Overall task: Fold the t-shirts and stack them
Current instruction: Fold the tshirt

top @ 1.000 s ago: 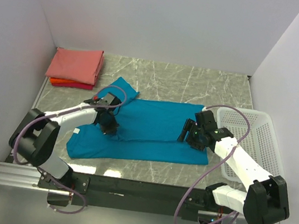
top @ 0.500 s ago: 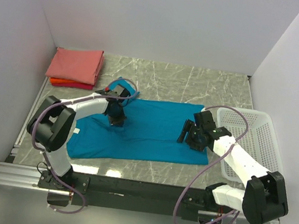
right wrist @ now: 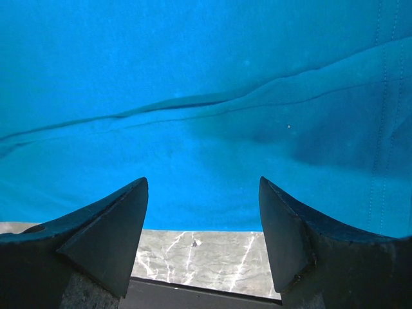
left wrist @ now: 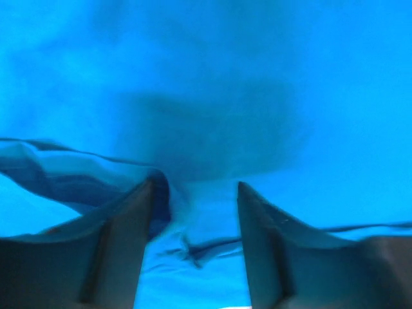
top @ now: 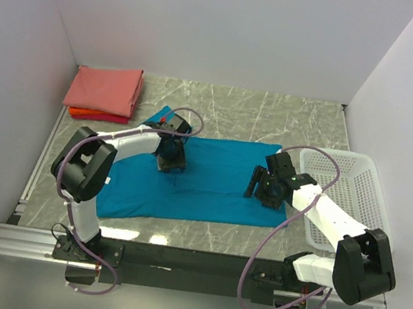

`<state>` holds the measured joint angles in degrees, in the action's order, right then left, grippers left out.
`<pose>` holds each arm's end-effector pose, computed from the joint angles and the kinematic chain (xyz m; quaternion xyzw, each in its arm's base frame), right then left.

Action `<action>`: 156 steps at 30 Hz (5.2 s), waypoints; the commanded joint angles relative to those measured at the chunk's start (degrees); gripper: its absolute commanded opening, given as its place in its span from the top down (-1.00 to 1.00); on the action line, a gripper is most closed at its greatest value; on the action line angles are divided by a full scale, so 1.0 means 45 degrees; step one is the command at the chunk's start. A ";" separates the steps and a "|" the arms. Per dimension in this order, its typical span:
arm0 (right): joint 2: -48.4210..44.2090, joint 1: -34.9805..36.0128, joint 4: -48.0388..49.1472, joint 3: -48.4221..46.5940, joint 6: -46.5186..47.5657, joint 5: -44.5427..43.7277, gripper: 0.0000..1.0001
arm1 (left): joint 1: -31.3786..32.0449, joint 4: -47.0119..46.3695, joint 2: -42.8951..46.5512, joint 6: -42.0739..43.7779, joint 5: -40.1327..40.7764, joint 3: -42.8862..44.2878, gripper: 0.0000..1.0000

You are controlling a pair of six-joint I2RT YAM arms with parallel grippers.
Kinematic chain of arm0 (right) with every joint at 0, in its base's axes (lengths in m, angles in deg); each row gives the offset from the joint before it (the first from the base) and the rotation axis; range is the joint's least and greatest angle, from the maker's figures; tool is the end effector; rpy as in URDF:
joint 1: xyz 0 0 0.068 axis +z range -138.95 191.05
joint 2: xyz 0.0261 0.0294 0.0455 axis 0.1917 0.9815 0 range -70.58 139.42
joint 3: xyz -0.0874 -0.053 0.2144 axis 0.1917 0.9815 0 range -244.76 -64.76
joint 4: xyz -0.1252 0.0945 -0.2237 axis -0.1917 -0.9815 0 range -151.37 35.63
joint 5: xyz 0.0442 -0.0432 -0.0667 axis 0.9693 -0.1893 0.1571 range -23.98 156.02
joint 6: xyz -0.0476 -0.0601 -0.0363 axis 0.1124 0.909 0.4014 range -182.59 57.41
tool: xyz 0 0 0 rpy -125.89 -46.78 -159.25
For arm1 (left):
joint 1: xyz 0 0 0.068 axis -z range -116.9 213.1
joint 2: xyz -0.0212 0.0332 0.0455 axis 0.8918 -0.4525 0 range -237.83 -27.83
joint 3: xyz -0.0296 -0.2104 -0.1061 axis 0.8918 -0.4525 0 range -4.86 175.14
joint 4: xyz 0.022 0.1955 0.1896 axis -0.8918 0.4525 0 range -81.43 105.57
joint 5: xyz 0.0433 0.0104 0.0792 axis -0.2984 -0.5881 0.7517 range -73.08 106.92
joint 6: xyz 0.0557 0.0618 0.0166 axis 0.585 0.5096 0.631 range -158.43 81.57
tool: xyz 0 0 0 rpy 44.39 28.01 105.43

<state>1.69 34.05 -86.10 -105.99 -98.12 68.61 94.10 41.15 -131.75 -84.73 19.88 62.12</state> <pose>0.2476 0.1087 0.1167 0.1007 0.9664 0.1343 0.1947 0.3179 -0.1865 0.0883 -0.1355 0.9744 -0.0912 0.1546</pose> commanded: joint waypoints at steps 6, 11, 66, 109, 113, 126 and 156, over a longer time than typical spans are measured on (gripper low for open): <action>0.0267 0.0005 0.0254 -0.1731 0.0356 -0.0555 -0.53 | 0.0064 -0.0248 0.0788 0.0075 0.0844 0.1500 -0.98; 0.0832 -0.0170 0.0779 -0.3120 0.0181 -0.1982 -0.56 | -0.0462 -0.0284 0.0108 0.0249 0.2506 0.3761 -0.99; 0.9597 -0.2437 -0.1224 -1.2004 0.0513 -0.4460 -0.50 | -0.3218 -0.0616 -0.5523 0.4353 0.4732 0.9669 0.99; 1.1892 -0.2554 -0.3634 -1.4627 -0.0289 -0.5965 1.00 | -0.2925 -0.2260 -0.0034 0.3279 0.4088 0.3769 0.99; 1.0973 -0.2242 -0.2815 -1.3654 0.0297 -0.5889 1.00 | -0.2886 -0.1852 0.0494 0.2480 0.4165 0.3338 0.99; 0.8650 -0.2007 -0.2130 -1.1112 0.0591 -0.5537 1.00 | -0.2320 -0.0600 0.3970 -0.0217 0.4927 0.0236 0.99; 0.4097 -0.1792 -0.1115 -0.5253 0.1040 -0.4755 0.99 | -0.1441 0.1606 1.0358 -0.3264 0.4458 -0.5625 0.99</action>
<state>23.77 25.29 -93.18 -130.91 -93.99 47.51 87.35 47.38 -86.94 -96.51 41.04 38.34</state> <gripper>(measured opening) 0.009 0.022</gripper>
